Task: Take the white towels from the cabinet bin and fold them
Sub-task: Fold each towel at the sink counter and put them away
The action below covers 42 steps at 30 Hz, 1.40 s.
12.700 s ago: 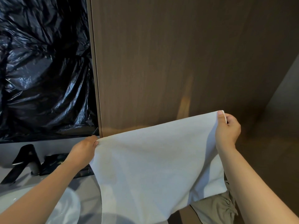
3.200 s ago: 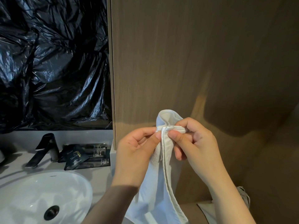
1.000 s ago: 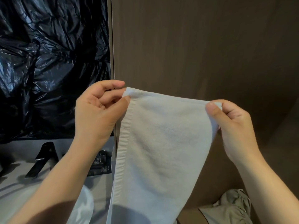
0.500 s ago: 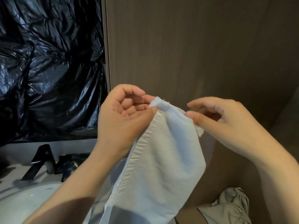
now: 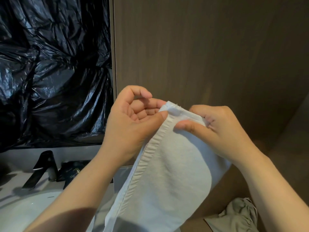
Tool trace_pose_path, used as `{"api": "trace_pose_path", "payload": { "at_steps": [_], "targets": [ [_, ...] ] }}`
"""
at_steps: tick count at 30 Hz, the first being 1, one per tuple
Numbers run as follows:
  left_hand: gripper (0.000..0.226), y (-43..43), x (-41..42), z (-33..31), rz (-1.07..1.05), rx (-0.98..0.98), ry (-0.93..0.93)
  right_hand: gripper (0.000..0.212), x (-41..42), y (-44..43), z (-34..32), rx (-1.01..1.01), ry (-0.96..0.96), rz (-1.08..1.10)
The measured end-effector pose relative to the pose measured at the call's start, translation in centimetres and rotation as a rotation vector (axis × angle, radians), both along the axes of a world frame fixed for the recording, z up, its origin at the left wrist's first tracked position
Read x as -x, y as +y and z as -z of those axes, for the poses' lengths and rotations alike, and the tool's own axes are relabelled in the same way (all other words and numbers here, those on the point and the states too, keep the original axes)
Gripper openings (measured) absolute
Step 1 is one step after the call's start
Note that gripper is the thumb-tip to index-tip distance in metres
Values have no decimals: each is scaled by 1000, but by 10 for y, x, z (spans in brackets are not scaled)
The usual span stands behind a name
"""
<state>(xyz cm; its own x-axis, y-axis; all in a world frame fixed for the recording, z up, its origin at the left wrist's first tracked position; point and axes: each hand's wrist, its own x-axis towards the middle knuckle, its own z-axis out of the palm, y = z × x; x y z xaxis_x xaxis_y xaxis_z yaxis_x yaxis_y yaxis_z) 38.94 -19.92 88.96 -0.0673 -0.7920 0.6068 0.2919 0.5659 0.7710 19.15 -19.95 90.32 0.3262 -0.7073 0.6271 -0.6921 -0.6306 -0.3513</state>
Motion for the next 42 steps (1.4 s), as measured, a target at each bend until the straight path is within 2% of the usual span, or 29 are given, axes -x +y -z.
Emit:
{"api": "trace_pose_path", "payload": {
  "at_steps": [3,5,6,9,12,15,18,21,25,29,33,37,40,42],
  "targets": [
    [44,-4,-13,9,45,-90,-213,37,-1,2,3,64,-56,-7],
    [36,-3,-19,24,74,-117,-411,36,1,1,3,83,-65,-6],
    [31,-1,-20,32,68,-130,-442,37,2,1,3,85,-57,1],
    [29,0,-18,48,-1,-168,-354,45,1,2,1,39,26,74],
    [23,0,-12,52,-42,-149,-316,41,-6,5,-4,4,98,95],
    [20,2,-7,54,-69,-88,-360,37,-13,3,-5,26,64,92],
    [24,3,-5,57,-26,-99,-352,42,-13,-1,1,109,3,105],
    [30,1,-9,70,-31,-128,-481,41,-11,0,5,148,-88,149],
    [55,-6,-23,104,-39,-213,-668,32,-6,0,4,166,-176,206],
    [41,-14,-37,128,-110,-194,-785,33,0,0,15,108,-274,223],
    [58,-18,-53,156,-130,-189,-881,31,5,-3,35,51,-385,257],
    [62,-23,-62,173,-191,-148,-927,34,9,-7,58,-3,-438,313],
    [48,-27,-67,168,-256,-65,-975,38,18,-6,81,-51,-507,369],
    [40,-29,-72,159,-257,-13,-1080,38,27,-2,102,-122,-559,411]
  ]
}}
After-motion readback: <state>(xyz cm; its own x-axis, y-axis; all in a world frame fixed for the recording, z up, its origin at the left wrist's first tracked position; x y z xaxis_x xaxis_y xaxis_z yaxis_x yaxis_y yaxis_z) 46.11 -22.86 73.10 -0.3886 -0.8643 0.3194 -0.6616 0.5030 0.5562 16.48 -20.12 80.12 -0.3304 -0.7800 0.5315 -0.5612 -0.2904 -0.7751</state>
